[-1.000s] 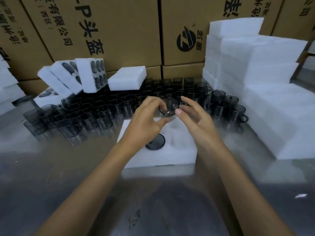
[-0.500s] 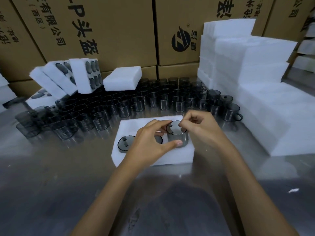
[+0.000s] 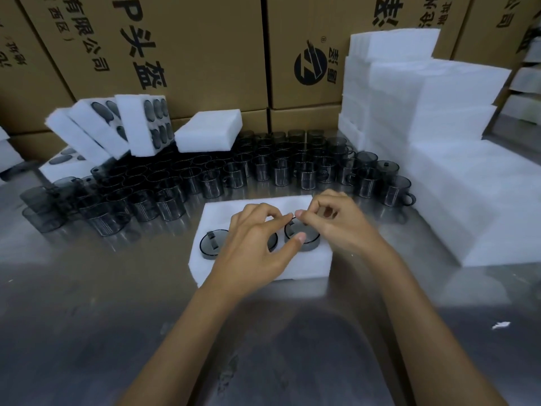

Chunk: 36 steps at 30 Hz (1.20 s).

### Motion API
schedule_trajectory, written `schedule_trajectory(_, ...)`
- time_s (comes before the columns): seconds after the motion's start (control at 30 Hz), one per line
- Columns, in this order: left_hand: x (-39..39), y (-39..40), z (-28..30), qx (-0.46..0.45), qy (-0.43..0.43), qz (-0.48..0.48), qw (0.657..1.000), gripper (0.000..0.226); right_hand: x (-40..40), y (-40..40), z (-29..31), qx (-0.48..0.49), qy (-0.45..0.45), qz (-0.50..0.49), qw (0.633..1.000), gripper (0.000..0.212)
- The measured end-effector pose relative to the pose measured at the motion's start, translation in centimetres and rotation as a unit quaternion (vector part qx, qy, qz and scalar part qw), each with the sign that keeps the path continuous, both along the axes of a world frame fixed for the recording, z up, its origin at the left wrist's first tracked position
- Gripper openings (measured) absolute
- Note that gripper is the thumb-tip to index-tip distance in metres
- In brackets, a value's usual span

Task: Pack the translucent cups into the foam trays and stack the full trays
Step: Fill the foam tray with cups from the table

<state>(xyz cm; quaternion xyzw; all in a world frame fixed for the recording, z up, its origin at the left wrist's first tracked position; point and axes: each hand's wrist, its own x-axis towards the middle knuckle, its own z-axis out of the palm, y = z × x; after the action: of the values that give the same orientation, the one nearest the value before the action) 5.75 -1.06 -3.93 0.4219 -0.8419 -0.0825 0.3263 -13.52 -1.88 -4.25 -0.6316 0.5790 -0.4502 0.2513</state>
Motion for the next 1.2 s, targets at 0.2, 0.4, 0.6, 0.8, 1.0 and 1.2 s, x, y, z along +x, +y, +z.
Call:
schedule_trajectory(0.2, 0.1, 0.2, -0.2, -0.037, -0.082, 0.017, 0.996, 0.051, -1.0, 0.0, -0.2, 0.029, 0.020, 0.008, 0.999, 0.010)
schedule_trajectory(0.4, 0.1, -0.1, -0.1, -0.043, -0.121, 0.037, 0.991, 0.057, -1.4, 0.2, -0.1, 0.073, 0.027, 0.042, 0.996, 0.014)
schedule_trajectory(0.6, 0.0, -0.3, -0.4, -0.012, -0.105, 0.053, 0.993, 0.057, -1.4, 0.1, -0.3, 0.110, -0.038, 0.072, 0.991, 0.018)
schedule_trajectory(0.8, 0.0, -0.1, -0.7, -0.003, -0.085, 0.054, 0.995, 0.055, -1.4, 0.1, -0.7, 0.121, -0.139, 0.066, 0.981, 0.018)
schedule_trajectory(1.0, 0.2, -0.5, 0.4, 0.097, 0.062, 0.038, 0.993, 0.035, -2.2, -1.0, -1.6, 0.042, -0.247, -0.080, 0.965, 0.015)
schedule_trajectory(1.2, -3.9, -5.5, 3.4, 0.101, 0.005, -0.006, 0.995, 0.032, -2.8, -3.1, -3.2, 0.031, -0.222, -0.175, 0.959, 0.008)
